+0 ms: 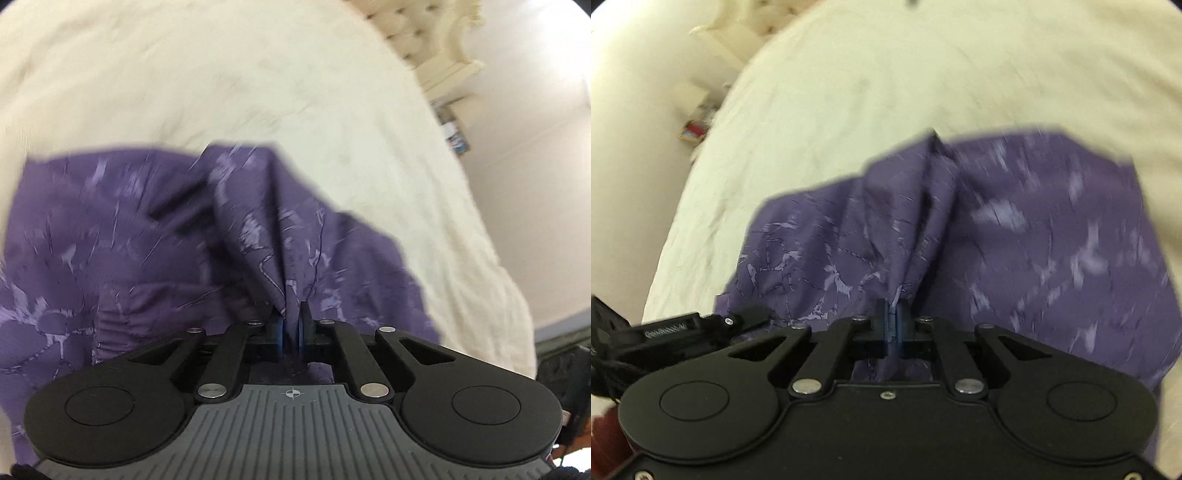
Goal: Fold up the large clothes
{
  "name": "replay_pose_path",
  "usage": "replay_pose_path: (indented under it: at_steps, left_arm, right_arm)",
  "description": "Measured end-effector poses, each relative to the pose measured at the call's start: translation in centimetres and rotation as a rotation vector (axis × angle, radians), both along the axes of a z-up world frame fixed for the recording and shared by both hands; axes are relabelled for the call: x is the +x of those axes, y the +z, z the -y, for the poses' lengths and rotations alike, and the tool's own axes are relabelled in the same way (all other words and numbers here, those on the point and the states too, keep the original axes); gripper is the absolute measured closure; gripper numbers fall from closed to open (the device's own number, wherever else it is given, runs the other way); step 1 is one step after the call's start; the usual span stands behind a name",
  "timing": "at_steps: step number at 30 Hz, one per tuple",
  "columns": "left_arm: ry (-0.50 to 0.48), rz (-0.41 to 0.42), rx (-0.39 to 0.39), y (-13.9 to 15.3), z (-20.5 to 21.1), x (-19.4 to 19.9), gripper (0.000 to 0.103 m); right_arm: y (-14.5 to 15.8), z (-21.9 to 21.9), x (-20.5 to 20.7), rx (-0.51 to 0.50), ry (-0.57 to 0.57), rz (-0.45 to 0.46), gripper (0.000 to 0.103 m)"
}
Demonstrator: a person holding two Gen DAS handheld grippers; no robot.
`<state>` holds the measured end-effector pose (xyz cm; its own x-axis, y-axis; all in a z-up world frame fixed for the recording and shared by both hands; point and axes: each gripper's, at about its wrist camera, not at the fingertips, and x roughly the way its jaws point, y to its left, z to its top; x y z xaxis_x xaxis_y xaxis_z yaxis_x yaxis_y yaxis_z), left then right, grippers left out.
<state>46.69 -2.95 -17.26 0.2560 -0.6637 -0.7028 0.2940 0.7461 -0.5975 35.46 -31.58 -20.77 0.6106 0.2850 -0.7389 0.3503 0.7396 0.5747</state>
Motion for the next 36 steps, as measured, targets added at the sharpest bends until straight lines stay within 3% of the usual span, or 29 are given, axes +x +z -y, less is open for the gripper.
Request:
replay_pose_path:
  at_steps: [4,8,9,11,14,16,20,24,27,31,36]
  left_arm:
    - [-0.021,0.031,-0.019,1.9,-1.2,-2.2,0.096]
    - [-0.023,-0.038,0.121,-2.2,-1.6,-3.7,0.089]
    - [-0.032,-0.053,0.172,-3.4,-1.5,-4.0,0.081]
    - [-0.012,-0.066,0.186,-4.0,-2.0,-4.4,0.079]
    - [0.041,0.017,0.143,-1.9,-3.1,-5.4,0.079]
    - [0.044,0.108,0.152,-0.2,-3.3,-5.7,0.077]
    - [0.015,0.200,0.142,1.0,-1.7,-4.6,0.069]
    - [-0.006,0.245,0.153,0.0,1.0,-2.5,0.068]
    - [0.035,0.203,0.211,-2.1,0.6,-0.5,0.068]
    - [0.043,0.142,0.268,-4.2,0.0,1.2,0.069]
    - [0.029,0.193,0.246,-1.3,-1.0,-1.0,0.067]
  right_arm:
    - [2.6,0.2,-1.9,-0.046,0.049,0.083,0.090]
    - [-0.8,0.2,-3.2,-0.080,0.042,-0.058,0.079]
    - [-1.9,0.2,-3.3,-0.116,0.043,-0.111,0.068]
    - [-2.7,0.2,-3.9,-0.127,0.023,-0.145,0.063]
    - [-0.9,0.0,-4.2,-0.185,0.019,-0.086,0.060]
    - [0.4,-0.3,-4.2,-0.230,0.034,-0.016,0.049]
    - [1.7,-1.3,-1.9,-0.248,0.100,0.124,0.047]
    - [0.4,-1.9,2.6,-0.277,0.185,0.150,0.046]
    - [-1.4,-1.4,5.5,-0.313,0.194,0.104,0.046]
    - [-3.7,0.6,6.3,-0.351,0.155,0.008,0.046]
    - [-3.1,2.4,3.8,-0.317,0.098,0.011,0.043]
